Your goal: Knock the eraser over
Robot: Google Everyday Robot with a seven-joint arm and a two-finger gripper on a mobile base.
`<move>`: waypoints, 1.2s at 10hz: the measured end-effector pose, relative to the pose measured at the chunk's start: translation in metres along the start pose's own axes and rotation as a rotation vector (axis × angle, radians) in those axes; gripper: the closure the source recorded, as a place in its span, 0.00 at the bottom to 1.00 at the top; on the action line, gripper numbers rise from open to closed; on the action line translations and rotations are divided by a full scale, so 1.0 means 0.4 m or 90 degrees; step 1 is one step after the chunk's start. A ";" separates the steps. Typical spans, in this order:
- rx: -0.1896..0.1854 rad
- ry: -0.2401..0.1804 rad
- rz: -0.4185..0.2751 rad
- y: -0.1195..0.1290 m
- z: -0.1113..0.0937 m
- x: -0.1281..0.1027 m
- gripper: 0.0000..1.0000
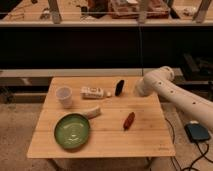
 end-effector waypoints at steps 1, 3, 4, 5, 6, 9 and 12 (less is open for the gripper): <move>0.003 -0.003 0.001 -0.015 0.017 -0.004 0.82; 0.009 -0.007 -0.001 -0.022 0.035 -0.012 0.82; 0.011 -0.007 0.001 -0.023 0.040 -0.011 0.82; 0.015 -0.008 0.004 -0.029 0.046 -0.010 0.82; 0.017 -0.010 0.004 -0.035 0.054 -0.015 0.82; 0.029 -0.015 0.005 -0.067 0.080 -0.030 0.82; 0.043 -0.024 0.006 -0.084 0.097 -0.049 0.82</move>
